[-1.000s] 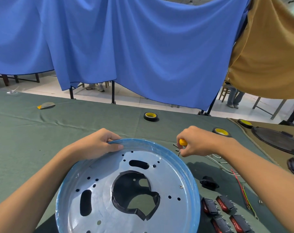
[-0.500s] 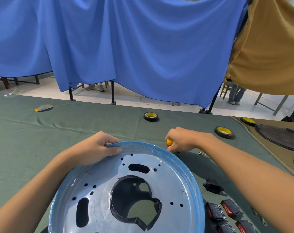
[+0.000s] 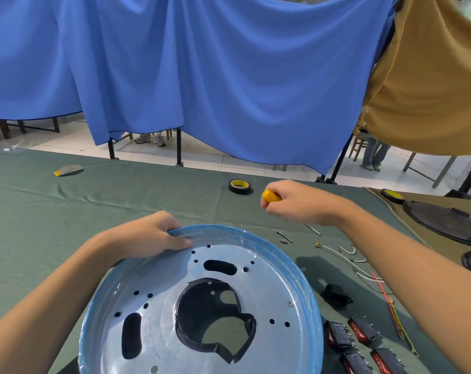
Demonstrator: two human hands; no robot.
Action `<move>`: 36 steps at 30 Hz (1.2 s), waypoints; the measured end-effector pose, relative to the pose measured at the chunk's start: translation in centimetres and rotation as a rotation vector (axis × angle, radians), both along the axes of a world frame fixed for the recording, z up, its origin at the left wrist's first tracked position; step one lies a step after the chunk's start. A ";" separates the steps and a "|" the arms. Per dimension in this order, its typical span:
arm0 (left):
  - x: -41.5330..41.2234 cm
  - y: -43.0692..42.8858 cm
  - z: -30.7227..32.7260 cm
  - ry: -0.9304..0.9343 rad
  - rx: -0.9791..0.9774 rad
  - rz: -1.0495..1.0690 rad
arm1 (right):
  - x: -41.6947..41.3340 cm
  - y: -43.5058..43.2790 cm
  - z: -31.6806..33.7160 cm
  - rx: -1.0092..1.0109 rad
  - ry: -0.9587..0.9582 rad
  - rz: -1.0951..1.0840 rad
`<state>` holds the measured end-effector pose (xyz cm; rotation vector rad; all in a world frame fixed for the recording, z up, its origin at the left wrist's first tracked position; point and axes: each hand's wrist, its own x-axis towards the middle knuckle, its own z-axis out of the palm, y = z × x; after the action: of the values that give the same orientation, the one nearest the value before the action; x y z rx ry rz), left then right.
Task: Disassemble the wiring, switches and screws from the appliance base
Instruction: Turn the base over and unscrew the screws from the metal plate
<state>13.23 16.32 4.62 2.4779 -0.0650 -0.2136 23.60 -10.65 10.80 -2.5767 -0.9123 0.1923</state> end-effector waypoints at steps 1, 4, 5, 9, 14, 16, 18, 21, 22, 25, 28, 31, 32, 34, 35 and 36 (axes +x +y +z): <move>0.0 0.0 0.0 -0.003 0.008 0.000 | -1.0 0.1 0.8 0.104 0.042 0.035; 0.0 -0.2 0.1 -0.014 0.001 -0.001 | -3.7 1.2 2.7 0.466 0.083 0.132; 0.0 -0.3 0.1 -0.019 0.000 0.003 | -4.3 1.7 3.1 0.567 0.087 0.138; -0.1 -0.4 0.2 -0.036 0.024 0.024 | -5.7 3.6 3.4 0.681 0.105 0.128; -0.2 -0.4 0.8 -0.052 0.016 0.035 | -6.5 5.2 1.8 0.607 -0.010 0.138; -0.2 -0.5 1.1 -0.062 0.028 0.036 | -6.6 5.5 1.3 0.624 -0.035 0.130; -0.3 -0.7 1.3 -0.062 0.025 0.032 | -6.6 5.7 0.9 0.628 -0.062 0.120; -0.5 -0.9 1.5 -0.066 0.026 0.026 | -6.5 6.1 0.5 0.606 -0.091 0.110; -0.5 -0.9 1.6 -0.070 0.024 0.026 | -6.4 6.1 0.5 0.594 -0.095 0.109; -0.6 -0.9 1.9 -0.097 0.006 0.019 | -6.1 6.3 0.2 0.500 -0.091 0.131; -0.7 -0.9 2.0 -0.109 0.028 0.014 | -6.5 6.6 -0.8 0.318 -0.201 0.170; -0.8 -0.9 2.1 -0.111 0.033 0.023 | -6.8 7.0 -1.0 0.238 -0.270 0.176; -0.8 -0.9 2.2 -0.117 0.027 0.023 | -6.7 7.0 -0.8 0.220 -0.276 0.169; -0.8 -0.8 2.4 -0.128 0.024 0.022 | -6.7 7.2 -0.4 0.182 -0.277 0.163; -0.8 -0.7 2.5 -0.128 0.026 0.021 | -6.7 7.3 -0.3 0.165 -0.284 0.165; -0.8 -0.7 2.5 -0.125 0.026 0.022 | -6.8 7.3 -0.2 0.158 -0.297 0.166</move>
<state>12.42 15.62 7.11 2.5140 -0.0882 -0.0503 16.76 -3.31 10.59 -2.4211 -1.1968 -0.2149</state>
